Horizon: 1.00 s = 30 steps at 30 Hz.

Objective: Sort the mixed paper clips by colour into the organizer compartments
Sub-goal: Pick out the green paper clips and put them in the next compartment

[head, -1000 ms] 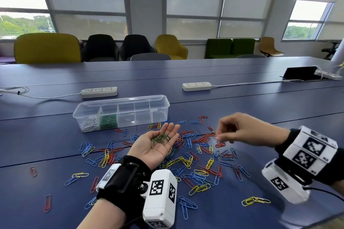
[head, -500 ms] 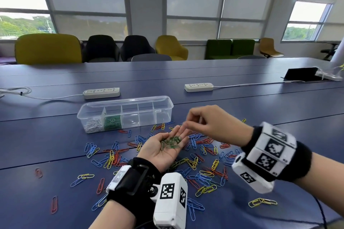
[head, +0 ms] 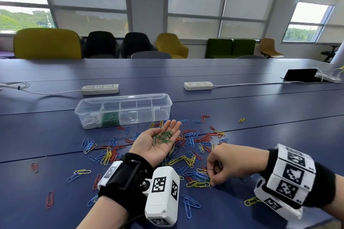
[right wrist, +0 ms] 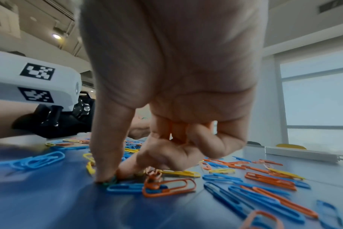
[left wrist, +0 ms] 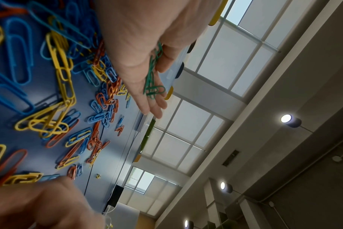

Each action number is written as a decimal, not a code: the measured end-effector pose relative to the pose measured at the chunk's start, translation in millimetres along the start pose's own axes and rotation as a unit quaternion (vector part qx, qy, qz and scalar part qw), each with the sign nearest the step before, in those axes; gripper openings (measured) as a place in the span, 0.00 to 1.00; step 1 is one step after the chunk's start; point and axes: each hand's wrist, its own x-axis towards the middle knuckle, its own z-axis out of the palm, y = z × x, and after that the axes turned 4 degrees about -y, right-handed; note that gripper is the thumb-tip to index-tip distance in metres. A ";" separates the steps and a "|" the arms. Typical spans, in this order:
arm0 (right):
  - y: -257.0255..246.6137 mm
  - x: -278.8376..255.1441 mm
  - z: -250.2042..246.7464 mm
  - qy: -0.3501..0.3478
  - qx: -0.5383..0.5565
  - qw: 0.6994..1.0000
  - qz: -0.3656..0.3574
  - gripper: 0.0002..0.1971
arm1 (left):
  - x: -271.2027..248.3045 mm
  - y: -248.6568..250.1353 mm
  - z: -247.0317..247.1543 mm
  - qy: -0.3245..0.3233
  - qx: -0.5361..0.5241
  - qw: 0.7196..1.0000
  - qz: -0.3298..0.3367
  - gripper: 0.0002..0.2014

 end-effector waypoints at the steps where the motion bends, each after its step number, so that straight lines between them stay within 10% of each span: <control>1: -0.8 -0.5 0.2 0.000 -0.013 1.000 0.001 0.04 | 0.0 1.5 -0.7 0.000 0.000 1.000 0.002 0.18; 22: -55.9 83.8 -102.9 0.319 0.117 0.936 -0.093 0.14 | -0.4 30.3 -6.5 -0.043 -0.114 0.992 0.024 0.20; 30: -39.9 165.2 -117.1 0.153 -0.108 0.980 0.066 0.61 | -12.2 80.2 -2.5 0.019 -0.084 0.990 0.109 0.17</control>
